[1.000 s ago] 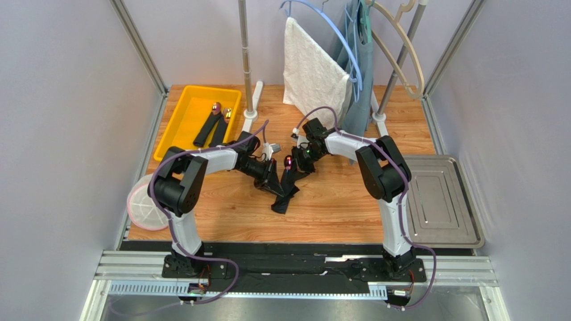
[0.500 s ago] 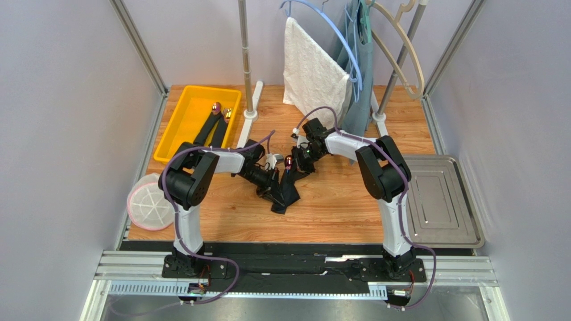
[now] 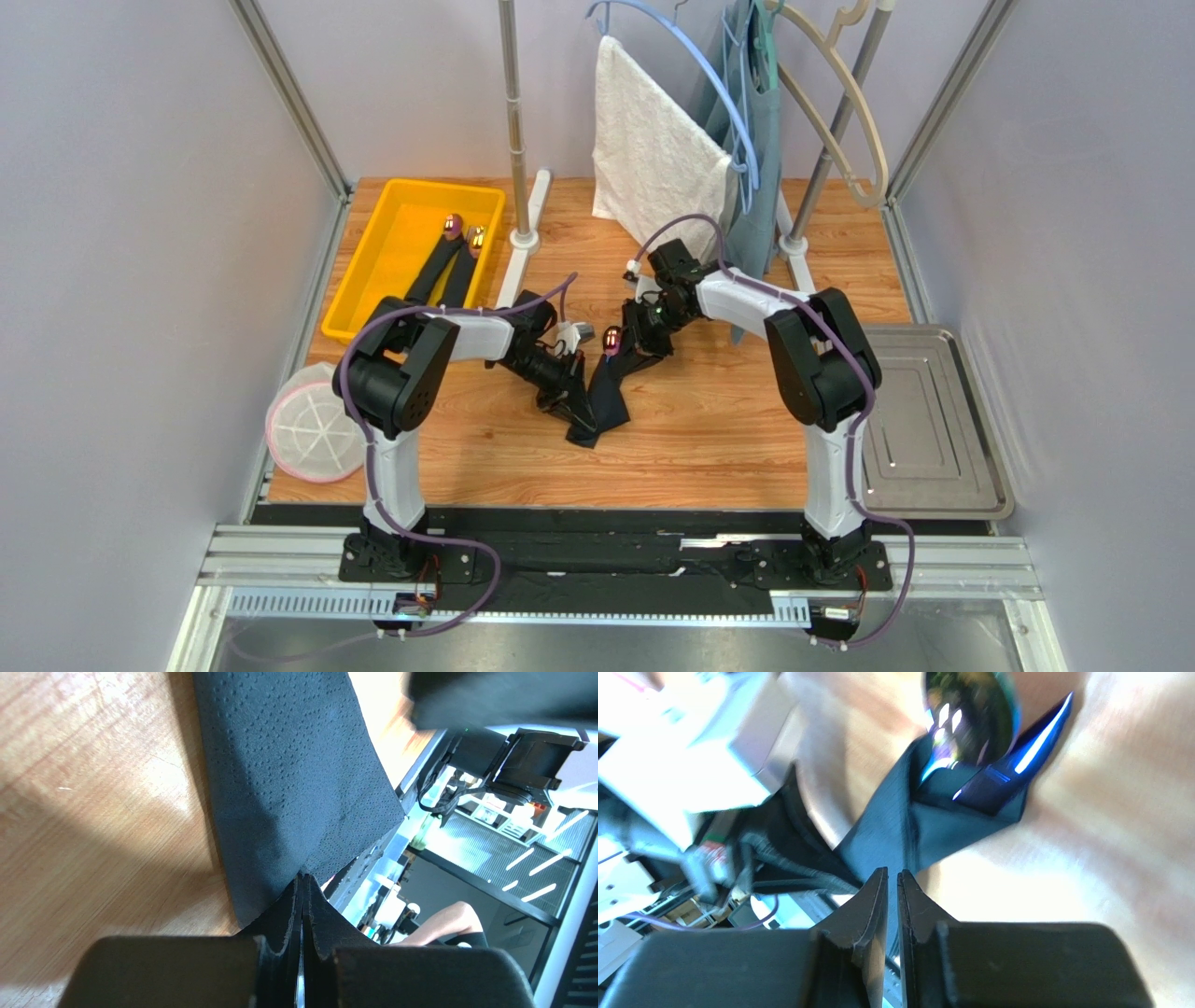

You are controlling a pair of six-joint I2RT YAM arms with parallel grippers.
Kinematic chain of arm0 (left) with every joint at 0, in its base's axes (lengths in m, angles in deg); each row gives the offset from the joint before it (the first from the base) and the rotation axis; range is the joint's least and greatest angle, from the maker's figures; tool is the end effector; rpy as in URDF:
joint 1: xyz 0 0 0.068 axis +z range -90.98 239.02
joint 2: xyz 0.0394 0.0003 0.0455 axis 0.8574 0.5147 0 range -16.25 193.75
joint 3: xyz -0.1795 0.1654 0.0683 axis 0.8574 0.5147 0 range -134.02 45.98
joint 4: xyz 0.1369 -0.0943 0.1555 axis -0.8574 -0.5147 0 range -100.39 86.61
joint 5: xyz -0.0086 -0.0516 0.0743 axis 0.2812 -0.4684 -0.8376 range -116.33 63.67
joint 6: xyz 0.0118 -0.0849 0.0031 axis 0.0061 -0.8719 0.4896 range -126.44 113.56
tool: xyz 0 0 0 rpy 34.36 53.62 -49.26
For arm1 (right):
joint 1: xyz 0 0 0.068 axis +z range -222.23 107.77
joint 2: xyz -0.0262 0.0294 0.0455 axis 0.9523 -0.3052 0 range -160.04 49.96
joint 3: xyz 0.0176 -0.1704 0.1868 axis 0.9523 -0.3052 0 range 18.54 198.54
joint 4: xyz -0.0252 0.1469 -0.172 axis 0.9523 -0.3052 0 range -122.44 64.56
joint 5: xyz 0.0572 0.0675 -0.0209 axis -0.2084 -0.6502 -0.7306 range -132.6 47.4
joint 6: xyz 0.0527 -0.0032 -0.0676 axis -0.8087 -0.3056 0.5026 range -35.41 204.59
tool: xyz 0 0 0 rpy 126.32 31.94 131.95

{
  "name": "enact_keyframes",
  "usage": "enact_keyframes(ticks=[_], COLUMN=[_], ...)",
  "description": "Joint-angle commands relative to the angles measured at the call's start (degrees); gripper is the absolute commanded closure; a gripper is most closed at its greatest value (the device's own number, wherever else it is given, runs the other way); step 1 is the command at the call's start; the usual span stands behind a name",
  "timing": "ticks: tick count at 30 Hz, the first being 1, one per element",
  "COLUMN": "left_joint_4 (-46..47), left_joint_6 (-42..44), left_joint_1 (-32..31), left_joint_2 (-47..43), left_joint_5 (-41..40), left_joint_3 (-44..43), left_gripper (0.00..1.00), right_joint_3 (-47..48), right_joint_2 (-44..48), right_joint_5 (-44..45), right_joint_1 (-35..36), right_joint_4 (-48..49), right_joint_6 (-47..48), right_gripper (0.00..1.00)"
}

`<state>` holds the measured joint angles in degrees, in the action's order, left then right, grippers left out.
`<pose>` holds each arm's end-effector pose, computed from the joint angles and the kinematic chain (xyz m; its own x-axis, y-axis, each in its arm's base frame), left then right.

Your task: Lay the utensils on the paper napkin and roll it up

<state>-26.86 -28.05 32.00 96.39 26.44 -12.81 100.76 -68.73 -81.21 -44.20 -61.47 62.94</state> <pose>0.2503 -0.1952 0.0889 -0.9666 0.2429 0.0821 0.0802 0.5906 -0.8030 0.3136 0.2206 0.1249 -0.9790 -0.1947 -0.0600 -0.1847 0.7245 0.6641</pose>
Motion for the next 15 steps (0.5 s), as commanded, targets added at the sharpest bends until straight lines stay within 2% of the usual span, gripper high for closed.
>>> enact_keyframes(ticks=[1,10,15], left_joint_4=[-0.97,0.52,4.64], left_joint_6=[2.53,0.69,-0.19], left_joint_1=[-0.31,-0.13,0.66], left_joint_2=[2.67,2.85,1.45], left_joint_5=[-11.64,-11.64,-5.76], left_joint_3=[0.07,-1.07,0.16], left_gripper=[1.0,1.0,0.98], right_joint_3=[-2.58,-6.63,-7.33], right_joint_2=[5.93,2.33,-1.18], right_joint_5=[-2.96,-1.92,3.27], right_joint_1=[0.97,3.87,3.87], right_joint_4=[2.8,4.74,4.3], right_joint_6=[-2.6,-2.44,0.2], right_gripper=[0.87,0.91,0.94])
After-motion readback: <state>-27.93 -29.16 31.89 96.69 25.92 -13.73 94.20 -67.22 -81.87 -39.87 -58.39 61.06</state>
